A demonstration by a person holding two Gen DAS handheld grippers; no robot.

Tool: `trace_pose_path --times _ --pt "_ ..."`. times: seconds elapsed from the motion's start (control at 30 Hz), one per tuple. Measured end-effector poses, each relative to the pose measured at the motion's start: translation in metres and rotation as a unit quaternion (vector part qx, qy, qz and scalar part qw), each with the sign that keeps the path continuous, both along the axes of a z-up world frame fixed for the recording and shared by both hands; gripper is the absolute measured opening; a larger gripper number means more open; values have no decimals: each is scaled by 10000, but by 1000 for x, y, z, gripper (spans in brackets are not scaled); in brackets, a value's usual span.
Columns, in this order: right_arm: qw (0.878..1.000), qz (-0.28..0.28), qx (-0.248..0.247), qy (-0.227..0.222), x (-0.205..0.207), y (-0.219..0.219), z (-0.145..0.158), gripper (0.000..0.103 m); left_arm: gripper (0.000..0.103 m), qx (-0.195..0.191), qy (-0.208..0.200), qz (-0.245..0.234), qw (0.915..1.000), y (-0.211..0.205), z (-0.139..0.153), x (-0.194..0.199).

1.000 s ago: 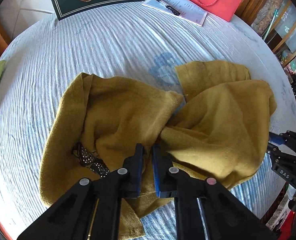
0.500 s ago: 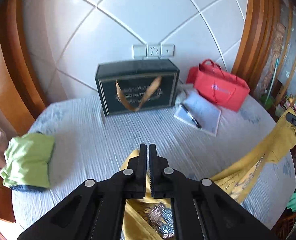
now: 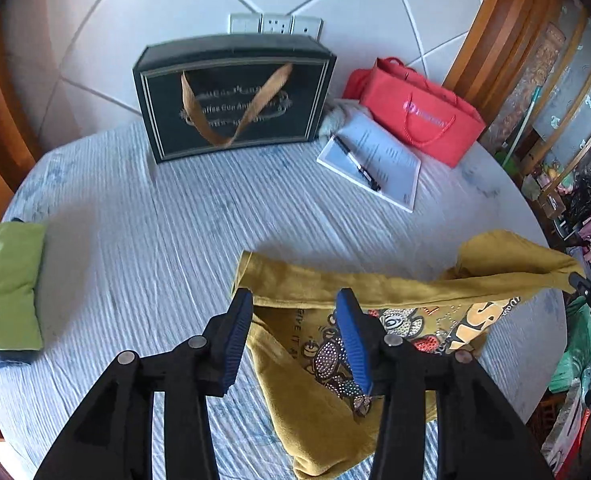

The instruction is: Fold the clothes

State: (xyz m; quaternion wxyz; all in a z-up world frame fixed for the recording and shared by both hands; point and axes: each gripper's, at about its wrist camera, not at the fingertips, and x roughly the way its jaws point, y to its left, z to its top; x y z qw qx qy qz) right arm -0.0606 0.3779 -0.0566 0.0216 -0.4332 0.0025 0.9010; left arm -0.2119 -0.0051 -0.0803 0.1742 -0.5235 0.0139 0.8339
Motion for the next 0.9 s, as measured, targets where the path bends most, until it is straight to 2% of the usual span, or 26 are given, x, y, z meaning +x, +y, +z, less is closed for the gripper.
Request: trace_pose_path --times 0.13,0.23,0.4,0.63,0.7,0.73,0.83,0.9 --pt "9988 -248 -241 -339 6 27 -31 4 45 -395 -391 -74 9984 13 -53 -13" --pt "9977 -328 -339 -493 6 38 -45 4 45 -533 -572 0 9969 18 -81 -26" --pt "9962 -375 -322 -720 4 46 -63 4 45 -646 -589 50 9962 30 -100 -49" --pt "9945 -406 -371 -894 -1 53 -73 4 46 -912 -844 -128 9922 53 -125 -67" --pt "9940 -423 -368 -941 -4 53 -76 5 22 -1041 -816 -290 9908 59 -125 -63" --pt "9937 -428 -369 -966 -6 53 -78 5 5 -988 -857 -348 9908 59 -124 -61" --pt "9942 -396 -234 -972 -12 49 -81 5 4 -882 -834 -406 9918 55 -114 -54" --pt "9959 -337 -62 -839 -16 45 -75 4 3 -734 -700 -300 9944 47 -96 -50"
